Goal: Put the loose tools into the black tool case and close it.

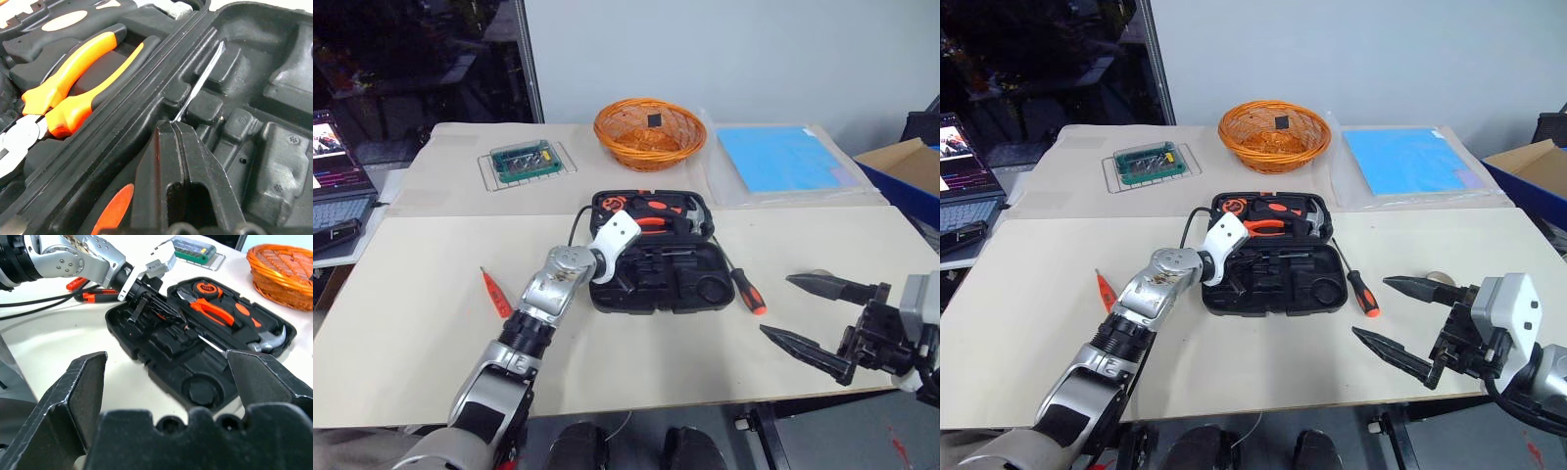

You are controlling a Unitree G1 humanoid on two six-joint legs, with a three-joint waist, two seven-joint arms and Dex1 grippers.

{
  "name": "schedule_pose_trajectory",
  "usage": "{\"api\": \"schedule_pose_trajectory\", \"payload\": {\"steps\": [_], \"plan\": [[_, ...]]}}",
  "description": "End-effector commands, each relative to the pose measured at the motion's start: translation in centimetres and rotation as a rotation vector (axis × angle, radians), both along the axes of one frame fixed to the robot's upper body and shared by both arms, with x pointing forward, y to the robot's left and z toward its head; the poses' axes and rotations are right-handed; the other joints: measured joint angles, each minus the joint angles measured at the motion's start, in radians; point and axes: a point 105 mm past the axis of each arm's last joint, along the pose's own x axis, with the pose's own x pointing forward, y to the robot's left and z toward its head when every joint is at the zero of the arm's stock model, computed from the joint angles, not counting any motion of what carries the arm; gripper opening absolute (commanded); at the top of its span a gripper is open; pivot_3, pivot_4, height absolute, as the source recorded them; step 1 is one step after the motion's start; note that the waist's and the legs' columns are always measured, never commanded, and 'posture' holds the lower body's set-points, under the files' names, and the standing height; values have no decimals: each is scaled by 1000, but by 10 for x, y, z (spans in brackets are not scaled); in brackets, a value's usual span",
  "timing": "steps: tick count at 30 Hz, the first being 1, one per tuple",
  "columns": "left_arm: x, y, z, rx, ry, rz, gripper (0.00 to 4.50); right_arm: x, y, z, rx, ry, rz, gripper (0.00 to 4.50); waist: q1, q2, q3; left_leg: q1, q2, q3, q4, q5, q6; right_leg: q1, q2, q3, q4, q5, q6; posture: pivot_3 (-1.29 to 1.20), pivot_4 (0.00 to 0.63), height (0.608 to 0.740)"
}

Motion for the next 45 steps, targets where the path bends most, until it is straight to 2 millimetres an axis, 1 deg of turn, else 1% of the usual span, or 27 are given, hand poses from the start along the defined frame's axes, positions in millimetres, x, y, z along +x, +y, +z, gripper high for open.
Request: {"api": "schedule_pose_trajectory", "payload": {"steps": [1,2,3,4,5,6,7,8,9,10,11,13,15,17,18,20,26,33,36,37,39,40,41,45], "plan": [[-12,0,34,-218,-78,-77,14,12,-12,7,6,-56,-189,4500,-2,0,0,-1,0,0,0,0,0,0,-1,0,0,0,0,0,150,740],[-17,5,47,-274,-81,-105,14,18,-14,2,20,-25,-256,4500,-4,0,0,-2,0,0,-1,0,-1,0,-1,0,1,0,0,0,150,740],[-23,10,58,-311,-86,-143,14,23,-17,-4,-14,10,-325,4500,-7,0,0,-4,0,0,-1,2,-4,-2,-1,1,1,0,-1,0,150,740],[-33,11,68,-342,-77,-197,14,25,-23,-14,-54,80,-391,4500,-10,0,0,-6,0,0,0,6,-10,-3,-1,1,2,1,-1,0,150,740],[-42,9,73,-359,-71,-238,417,24,-28,-19,-85,124,-436,4500,-12,1,0,-10,0,1,0,7,-12,-9,-1,1,3,1,-2,0,150,740],[-50,8,78,-362,-73,-272,670,24,-33,-24,-115,160,-471,4500,-13,1,0,-15,0,1,0,9,-12,-14,-2,2,5,2,-2,0,150,740],[-58,4,80,-357,-72,-296,963,23,-37,-27,-137,174,-486,4500,-10,2,-1,-17,0,1,0,10,-10,-16,-2,2,5,2,-2,0,150,740],[-64,5,82,-350,-67,-322,1325,22,-34,-32,-135,226,-452,4500,-7,3,-2,-16,0,1,-1,13,-6,-15,-1,1,6,2,-3,0,150,740],[-71,6,84,-344,-59,-348,1579,22,-33,-36,-128,259,-450,4500,-6,4,-2,-16,-1,1,-1,13,-6,-15,-1,1,5,2,-2,0,150,740],[-77,8,85,-337,-53,-368,2063,24,-35,-40,-139,284,-467,4500,-7,4,-2,-16,-2,1,-3,13,-6,-15,-1,1,4,2,-2,0,150,740],[-83,8,85,-322,-40,-385,2334,27,-38,-44,-165,302,-479,4500,-8,4,-2,-16,-2,2,-3,13,-6,-14,1,1,3,2,-2,0,150,740],[-97,17,83,-270,8,-441,3017,49,-38,-53,-172,338,-515,4500,-16,3,-2,-16,-1,2,-3,13,-6,-14,2,1,2,1,-2,0,150,740],[-107,20,81,-235,36,-481,3670,67,-41,-59,-176,371,-545,4500,-35,3,0,-16,0,3,-1,13,-6,-15,4,2,2,1,-3,0,150,740],[-114,18,81,-227,46,-493,3670,77,-44,-65,-186,401,-560,4500,-33,4,0,-16,-2,3,-2,14,-5,-15,4,4,2,1,-2,0,150,740],[-117,15,81,-227,48,-495,3670,79,-47,-66,-188,411,-564,4500,-23,4,0,-16,-1,3,-3,15,-5,-15,4,4,2,1,-3,0,150,740],[-121,16,81,-225,43,-498,3670,91,-48,-66,-178,415,-574,4500,-15,4,0,-16,-2,3,-3,15,-5,-15,4,4,2,1,-2,0,150,740],[-123,26,83,-231,26,-457,3670,120,-39,-67,-149,446,-549,4500,-17,4,0,-18,-2,4,-3,15,-4,-16,5,4,1,2,-1,0,150,740],[-125,31,79,-223,23,-423,3670,132,-22,-65,-137,460,-465,4500,-17,4,0,-18,-2,4,-3,15,-5,-16,5,4,1,2,0,0,150,740],[-125,32,78,-228,20,-416,3670,135,-22,-70,-182,467,-465,4500,-17,4,0,-18,-2,4,-4,15,-5,-16,5,4,1,2,0,0,150,740],[-126,32,78,-226,19,-416,3670,136,-24,-74,-206,473,-471,4500,-17,4,0,-18,-2,4,-4,15,-5,-16,5,4,1,2,0,0,150,740],[-127,33,76,-228,19,-414,3747,140,-26,-78,-228,466,-484,3990,-17,4,0,-18,-2,4,-4,15,-5,-16,5,4,1,2,0,0,150,740],[-127,34,76,-229,15,-411,3747,141,-27,-77,-235,456,-484,3635,-17,4,0,-18,-2,4,-4,15,-5,-16,5,4,0,2,0,0,150,740],[-126,34,77,-230,11,-409,3747,141,-28,-76,-237,449,-483,3380,-17,4,0,-18,-2,5,-4,15,-5,-16,5,4,0,2,0,0,150,740],[-126,38,76,-235,6,-404,3747,138,-37,-68,-259,411,-489,1921,-17,4,0,-17,-2,5,-4,15,-5,-16,5,4,1,2,0,0,150,740]]}}
